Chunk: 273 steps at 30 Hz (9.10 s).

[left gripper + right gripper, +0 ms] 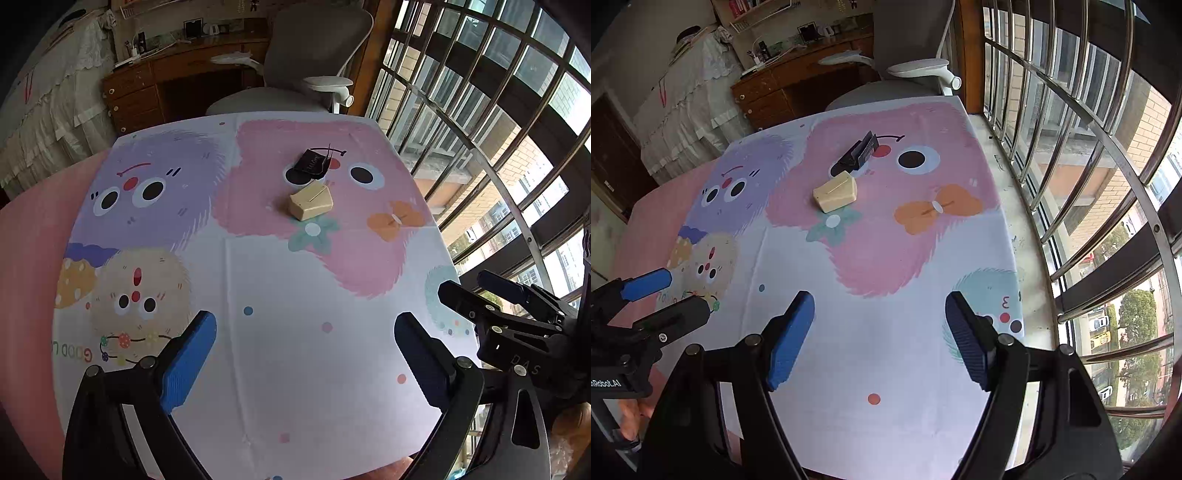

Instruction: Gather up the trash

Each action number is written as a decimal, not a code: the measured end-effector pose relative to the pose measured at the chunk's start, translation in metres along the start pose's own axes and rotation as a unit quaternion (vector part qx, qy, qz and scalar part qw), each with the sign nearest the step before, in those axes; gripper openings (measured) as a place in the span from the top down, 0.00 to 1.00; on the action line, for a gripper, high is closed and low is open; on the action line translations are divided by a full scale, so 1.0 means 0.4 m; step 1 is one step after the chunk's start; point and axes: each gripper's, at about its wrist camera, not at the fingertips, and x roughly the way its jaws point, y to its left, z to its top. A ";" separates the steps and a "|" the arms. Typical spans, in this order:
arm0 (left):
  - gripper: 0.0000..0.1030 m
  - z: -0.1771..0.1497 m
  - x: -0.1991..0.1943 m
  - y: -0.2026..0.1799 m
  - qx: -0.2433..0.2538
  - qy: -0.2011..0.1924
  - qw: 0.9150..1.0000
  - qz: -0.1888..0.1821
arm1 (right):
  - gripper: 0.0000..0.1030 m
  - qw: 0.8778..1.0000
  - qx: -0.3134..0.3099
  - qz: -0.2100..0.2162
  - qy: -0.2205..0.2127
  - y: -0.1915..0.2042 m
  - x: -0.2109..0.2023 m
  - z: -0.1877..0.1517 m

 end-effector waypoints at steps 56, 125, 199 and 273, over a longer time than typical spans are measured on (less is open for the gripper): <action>0.39 0.285 0.550 0.126 -0.242 0.061 0.948 0.196 | 0.95 0.990 -0.010 0.108 0.088 0.061 0.647 0.473; 0.39 -1.138 0.250 0.165 0.038 0.159 0.986 -0.034 | 1.00 0.977 0.096 -0.026 0.190 0.211 0.278 -1.168; 0.09 -0.713 -0.401 0.269 -0.012 0.002 0.999 0.042 | 0.40 0.996 0.088 0.002 0.032 0.438 -0.265 -0.671; 0.11 -0.681 -0.538 0.264 -0.026 -0.053 0.996 0.064 | 0.39 0.998 0.038 -0.017 -0.042 0.491 -0.446 -0.588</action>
